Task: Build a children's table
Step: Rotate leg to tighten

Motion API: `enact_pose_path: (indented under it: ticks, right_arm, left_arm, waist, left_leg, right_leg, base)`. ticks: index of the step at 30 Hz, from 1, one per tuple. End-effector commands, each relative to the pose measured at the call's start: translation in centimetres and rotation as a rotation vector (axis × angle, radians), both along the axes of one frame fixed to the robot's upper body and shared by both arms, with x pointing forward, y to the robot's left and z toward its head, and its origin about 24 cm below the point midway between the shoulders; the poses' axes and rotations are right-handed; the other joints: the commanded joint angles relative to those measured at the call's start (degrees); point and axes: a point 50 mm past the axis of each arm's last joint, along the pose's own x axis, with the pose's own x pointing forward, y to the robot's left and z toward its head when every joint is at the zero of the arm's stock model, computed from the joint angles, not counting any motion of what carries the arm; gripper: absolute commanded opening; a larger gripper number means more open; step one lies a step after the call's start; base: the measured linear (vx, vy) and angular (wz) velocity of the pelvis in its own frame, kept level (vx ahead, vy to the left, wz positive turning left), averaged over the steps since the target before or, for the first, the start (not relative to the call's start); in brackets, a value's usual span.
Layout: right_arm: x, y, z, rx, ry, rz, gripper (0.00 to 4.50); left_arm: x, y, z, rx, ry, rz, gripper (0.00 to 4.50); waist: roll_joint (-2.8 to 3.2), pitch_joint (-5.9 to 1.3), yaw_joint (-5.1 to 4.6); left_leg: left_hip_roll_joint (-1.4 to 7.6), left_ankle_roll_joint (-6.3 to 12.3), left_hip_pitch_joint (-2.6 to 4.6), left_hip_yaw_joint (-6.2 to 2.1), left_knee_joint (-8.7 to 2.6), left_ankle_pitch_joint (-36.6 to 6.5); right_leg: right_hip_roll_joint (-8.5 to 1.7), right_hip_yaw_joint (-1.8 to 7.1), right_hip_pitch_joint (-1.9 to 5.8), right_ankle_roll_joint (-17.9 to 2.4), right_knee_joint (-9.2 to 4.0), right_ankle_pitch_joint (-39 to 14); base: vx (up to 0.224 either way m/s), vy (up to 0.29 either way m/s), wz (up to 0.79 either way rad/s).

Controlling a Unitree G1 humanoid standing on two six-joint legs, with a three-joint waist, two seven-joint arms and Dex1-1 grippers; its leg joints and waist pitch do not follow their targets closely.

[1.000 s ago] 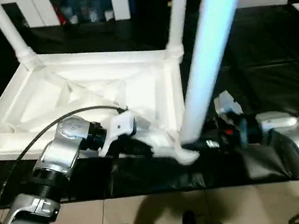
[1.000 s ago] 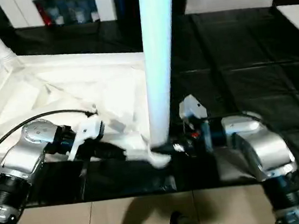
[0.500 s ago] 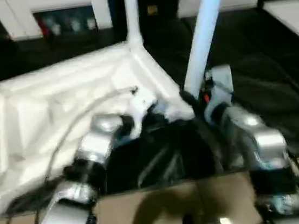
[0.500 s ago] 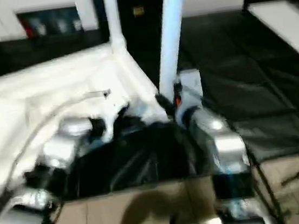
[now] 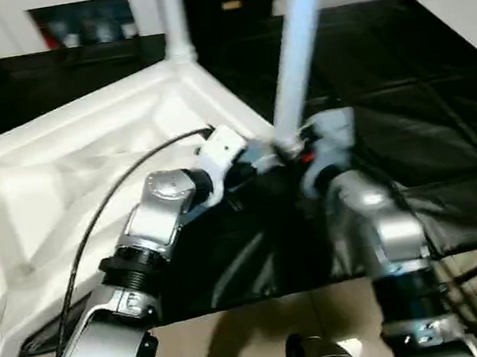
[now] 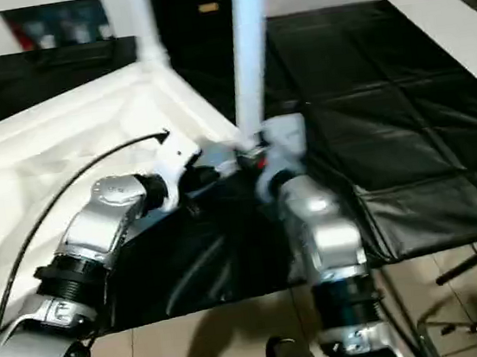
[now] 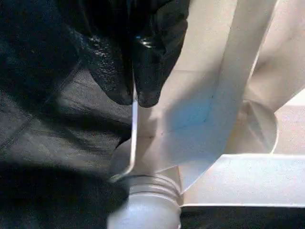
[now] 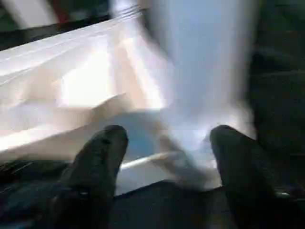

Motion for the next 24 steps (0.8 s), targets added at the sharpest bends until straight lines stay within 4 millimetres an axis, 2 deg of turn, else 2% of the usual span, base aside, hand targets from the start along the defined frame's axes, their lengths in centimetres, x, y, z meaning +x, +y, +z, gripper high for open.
enact_pose_path:
  ticks: [1, 2, 3, 4, 5, 6, 7, 9, 10, 11, 15, 17, 20, 23, 24]
  right_arm:
    - [-0.5, 1.0, -0.4, 0.014, 0.018, 0.081, 3.47]
    - [-0.7, -0.2, -0.4, 0.0, -0.005, 0.077, 3.62]
    - [-0.9, -1.0, -0.3, -0.003, -0.026, 0.092, 3.62]
    - [-0.9, -1.0, -0.3, -0.003, -0.026, 0.092, 3.72]
    - [-1.5, -3.1, 0.1, -0.018, -0.066, 0.116, 3.83]
    - [-1.8, -4.1, 0.2, -0.029, -0.079, 0.13, 3.83]
    - [-2.0, -4.6, 0.3, -0.037, -0.084, 0.138, 3.94]
    - [-2.7, -6.7, 0.7, -0.088, -0.109, 0.195, 4.1]
    - [-2.8, -6.8, 0.8, -0.09, -0.109, 0.199, 4.17]
    - [-3.2, -7.5, 1.0, -0.113, -0.114, 0.246, 4.24]
    - [-4.1, -8.6, 1.5, -0.154, -0.122, 0.34, 4.48]
    - [-4.4, -9.2, 1.8, -0.179, -0.124, 0.396, 4.48]
    - [-4.4, -9.9, 2.2, -0.218, -0.132, 0.446, 4.48]
    - [-4.0, -9.9, 2.3, -0.238, -0.133, 0.473, 4.48]
    - [-4.1, -9.5, 2.3, -0.244, -0.13, 0.54, 4.48]
  left_arm:
    - [-0.8, -0.8, -0.4, -0.013, 0.001, -0.078, 0.0]
    - [-0.9, -0.2, -0.6, 0.005, -0.005, -0.102, 0.0]
    - [-1.1, 0.2, -0.7, 0.009, 0.001, -0.118, 0.0]
    - [-1.1, 0.2, -0.7, 0.009, 0.001, -0.118, 0.0]
    - [-1.6, 0.9, -1.0, 0.026, -0.007, -0.204, 0.0]
    - [-1.8, 1.4, -1.1, 0.033, 0.005, -0.222, 0.0]
    - [-1.9, 1.6, -1.3, 0.037, 0.014, -0.229, 0.0]
    - [-2.1, 2.6, -1.5, 0.073, 0.016, -0.288, 0.0]
    - [-2.1, 2.7, -1.5, 0.075, 0.017, -0.289, 0.0]
    - [-2.1, 3.2, -1.6, 0.098, 0.022, -0.306, 0.0]
    - [-2.5, 3.9, -1.7, 0.132, 0.018, -0.381, 0.0]
    - [-2.8, 4.2, -1.6, 0.129, 0.026, -0.442, 0.0]
    - [-3.3, 4.8, -1.5, 0.135, 0.056, -0.525, 0.0]
    - [-3.7, 4.9, -1.4, 0.114, 0.087, -0.586, 0.0]
    - [-4.1, 4.9, -1.3, 0.106, 0.102, -0.636, 0.0]
  waist:
    - [-0.38, -4.38, 0.71]
    - [-0.54, -4.54, 0.9]
    - [-0.31, -4.53, 1.13]
    - [-0.32, -4.55, 1.27]
    - [-0.33, -4.65, 1.37]
    - [-0.52, -4.81, 1.88]
    - [-0.51, -4.8, 1.88]
    - [-0.52, -4.68, 1.94]
    - [-0.41, -4.76, 2.01]
    - [-0.35, -4.55, 2.0]
    - [-0.61, -4.2, 2.15]
    - [-0.53, -4.26, 2.19]
    - [-0.53, -4.47, 2.41]
    - [-0.39, -4.6, 2.71]
    - [-0.36, -4.65, 2.99]
  left_leg:
    - [1.74, 5.81, -0.27, 0.18, -2.91, -8.2]
    - [1.87, 6.09, -0.32, 0.24, -2.84, -6.7]
    - [2.0, 6.54, -0.2, 0.29, -2.85, -5.6]
    - [2.01, 6.87, -0.18, 0.31, -2.76, -5.3]
    - [2.03, 7.14, -0.22, 0.37, -2.65, -4.8]
    - [1.94, 8.65, -0.33, 0.44, -2.53, -3.3]
    - [1.93, 9.17, -0.32, 0.46, -2.5, -3.3]
    - [1.98, 9.71, -0.32, 0.49, -2.45, -4.2]
    - [2.05, 9.54, -0.3, 0.55, -2.4, -4.9]
    - [2.01, 9.14, -0.39, 0.53, -2.47, -5.7]
    - [2.0, 6.92, -0.26, 0.52, -2.76, -9.9]
    - [1.99, 6.52, -0.21, 0.47, -2.75, -10.1]
    - [2.17, 6.73, -0.1, 0.52, -2.66, -8.9]
    - [2.2, 6.98, 0.01, 0.67, -2.54, -8.0]
    - [2.26, 7.17, 0.14, 0.72, -2.5, -7.7]
  right_leg:
    - [-3.25, 2.93, 3.97, -11.0, -4.13, -16.0]
    - [-3.14, 3.01, 4.0, -11.6, -3.71, -13.2]
    - [-3.0, 3.03, 3.92, -12.5, -3.34, -10.5]
    - [-2.99, 3.03, 3.97, -12.8, -3.3, -9.4]
    - [-3.02, 3.1, 4.05, -13.1, -3.07, -7.9]
    - [-3.01, 3.16, 4.33, -13.4, -2.68, -4.4]
    - [-2.92, 3.1, 4.3, -13.7, -2.63, -3.9]
    - [-3.05, 3.01, 4.25, -14.1, -2.76, -5.0]
    - [-3.09, 3.05, 4.32, -14.0, -2.91, -6.3]
    - [-3.04, 2.99, 4.19, -13.8, -3.07, -7.9]
    - [-3.14, 2.97, 4.0, -10.7, -4.06, -17.7]
    - [-3.24, 2.93, 3.83, -10.4, -4.21, -19.2]
    - [-3.13, 3.08, 3.75, -11.3, -3.86, -16.1]
    - [-3.11, 3.12, 3.65, -12.7, -3.48, -13.7]
    - [-3.09, 3.13, 3.63, -13.1, -3.35, -12.8]
  base:
    - [0.0, 0.0, 0.0]
    - [0.0, 0.0, 0.0]
    - [0.0, 0.0, 0.0]
    - [0.0, 0.0, 0.0]
    - [0.0, 0.0, 0.0]
    - [0.0, 0.0, 0.0]
    - [0.0, 0.0, 0.0]
    - [0.0, 0.0, 0.0]
    - [0.0, 0.0, 0.0]
    - [0.0, 0.0, 0.0]
    - [0.0, 0.0, 0.0]
    - [0.0, 0.0, 0.0]
    - [0.0, 0.0, 0.0]
    - [0.0, 0.0, 0.0]
    - [0.0, 0.0, 0.0]
